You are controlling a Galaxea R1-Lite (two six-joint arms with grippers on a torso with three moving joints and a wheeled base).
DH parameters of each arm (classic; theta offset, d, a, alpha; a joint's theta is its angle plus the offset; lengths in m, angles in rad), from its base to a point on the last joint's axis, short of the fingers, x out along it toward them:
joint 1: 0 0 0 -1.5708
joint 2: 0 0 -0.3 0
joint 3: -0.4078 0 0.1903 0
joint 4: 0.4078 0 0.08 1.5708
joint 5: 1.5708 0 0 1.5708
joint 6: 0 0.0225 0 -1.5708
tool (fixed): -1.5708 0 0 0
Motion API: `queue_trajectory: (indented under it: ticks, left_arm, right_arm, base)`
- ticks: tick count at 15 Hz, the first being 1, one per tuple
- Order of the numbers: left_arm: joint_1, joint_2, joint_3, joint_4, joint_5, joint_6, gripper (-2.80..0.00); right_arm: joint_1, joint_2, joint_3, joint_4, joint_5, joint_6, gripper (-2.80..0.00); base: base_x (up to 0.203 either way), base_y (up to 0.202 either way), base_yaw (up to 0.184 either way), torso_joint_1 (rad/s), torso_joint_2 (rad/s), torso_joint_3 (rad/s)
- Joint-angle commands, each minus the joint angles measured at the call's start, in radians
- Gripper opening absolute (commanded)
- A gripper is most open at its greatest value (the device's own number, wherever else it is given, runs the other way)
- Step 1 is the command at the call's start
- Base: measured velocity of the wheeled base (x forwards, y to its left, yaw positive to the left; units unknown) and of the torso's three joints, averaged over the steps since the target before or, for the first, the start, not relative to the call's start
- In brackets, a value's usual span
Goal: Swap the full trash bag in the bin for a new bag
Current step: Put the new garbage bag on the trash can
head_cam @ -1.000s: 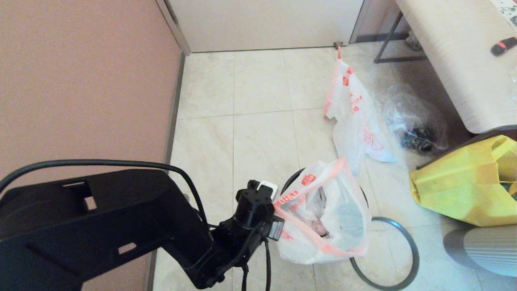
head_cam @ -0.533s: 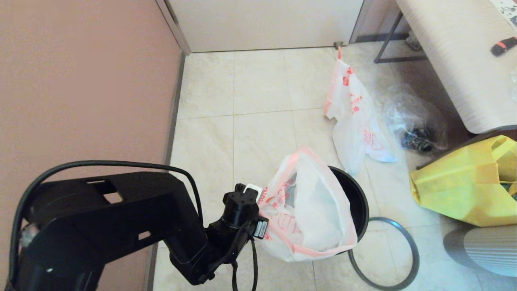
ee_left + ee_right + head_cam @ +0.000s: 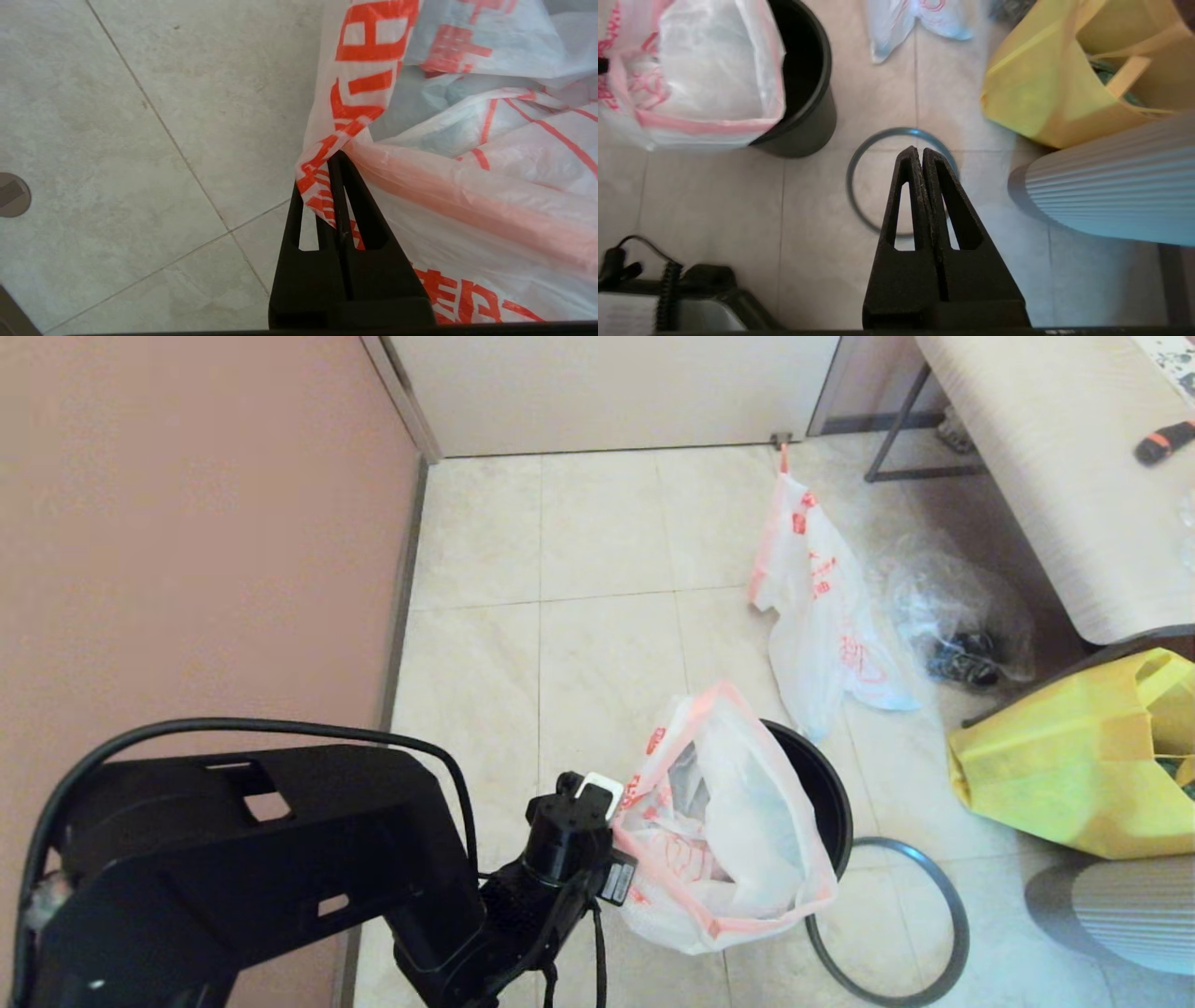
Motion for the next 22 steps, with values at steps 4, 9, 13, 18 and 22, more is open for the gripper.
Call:
queue_trajectory:
  ticks: [4, 9, 13, 18, 22]
  left_arm:
    - [-0.023, -0.03, 0.05, -0.018, 0.002, -0.012, -2.8]
    - [-0.022, -0.093, 0.079, -0.017, 0.001, -0.06, -2.8]
    - [0.0, -0.104, 0.123, -0.06, -0.008, -0.067, 0.0]
    - [-0.025, -0.292, 0.245, -0.067, -0.009, -0.087, 0.0]
    - [-0.088, -0.409, 0.223, 0.067, -0.008, -0.117, 0.0]
  right_arm:
    - [0.01, 0.505, -0.17, -0.012, 0.097, 0.005, -2.8]
    - [0.06, 0.975, -0.281, -0.185, 0.265, 0.166, -2.8]
    - [0.083, 1.032, -0.298, -0.258, 0.298, 0.226, -2.8]
    - [0.081, 1.051, -0.3, -0.258, 0.297, 0.227, -2.8]
    - [0.081, 1.086, -0.304, -0.283, 0.291, 0.225, -2.8]
  base:
    - [0.0, 0.0, 0.0, 0.0, 0.0, 0.0]
    - [0.0, 0.0, 0.0, 0.0, 0.0, 0.0]
    - [0.0, 0.0, 0.0, 0.0, 0.0, 0.0]
    - [0.0, 0.0, 0.0, 0.0, 0.0, 0.0]
    - [0.0, 0.0, 0.0, 0.0, 0.0, 0.0]
